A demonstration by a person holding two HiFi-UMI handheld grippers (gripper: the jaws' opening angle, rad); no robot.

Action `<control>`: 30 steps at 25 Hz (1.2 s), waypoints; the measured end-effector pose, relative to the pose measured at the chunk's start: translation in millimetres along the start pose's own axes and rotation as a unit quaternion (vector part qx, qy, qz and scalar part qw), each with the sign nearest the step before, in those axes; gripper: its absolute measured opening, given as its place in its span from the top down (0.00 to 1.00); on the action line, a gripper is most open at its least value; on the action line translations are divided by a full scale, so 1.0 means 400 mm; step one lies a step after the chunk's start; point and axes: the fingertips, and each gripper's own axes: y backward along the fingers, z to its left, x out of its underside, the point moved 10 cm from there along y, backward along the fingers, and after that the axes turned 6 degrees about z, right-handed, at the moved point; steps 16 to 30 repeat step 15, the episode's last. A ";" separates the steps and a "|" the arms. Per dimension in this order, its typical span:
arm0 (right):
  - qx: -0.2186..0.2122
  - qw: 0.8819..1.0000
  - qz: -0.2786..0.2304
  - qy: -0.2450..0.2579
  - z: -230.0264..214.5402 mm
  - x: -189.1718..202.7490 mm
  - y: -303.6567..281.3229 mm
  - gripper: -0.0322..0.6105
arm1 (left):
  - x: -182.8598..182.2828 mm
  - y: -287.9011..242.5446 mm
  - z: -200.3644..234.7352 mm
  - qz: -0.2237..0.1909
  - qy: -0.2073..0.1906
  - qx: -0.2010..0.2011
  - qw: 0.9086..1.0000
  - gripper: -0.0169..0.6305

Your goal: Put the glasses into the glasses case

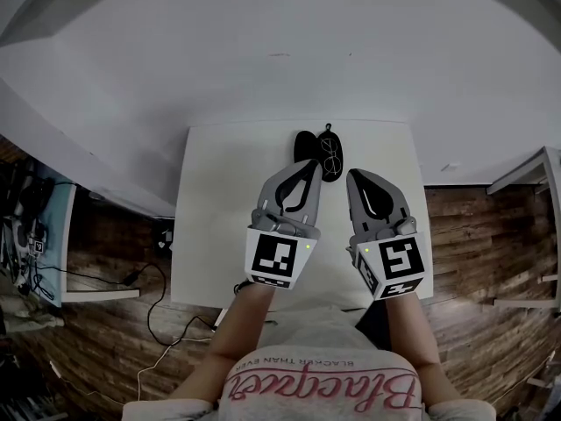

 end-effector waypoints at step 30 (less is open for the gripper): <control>-0.013 0.999 -0.022 -0.020 0.033 -0.017 0.030 0.94 | -0.015 0.044 -0.004 -0.021 0.006 -0.001 1.000 0.96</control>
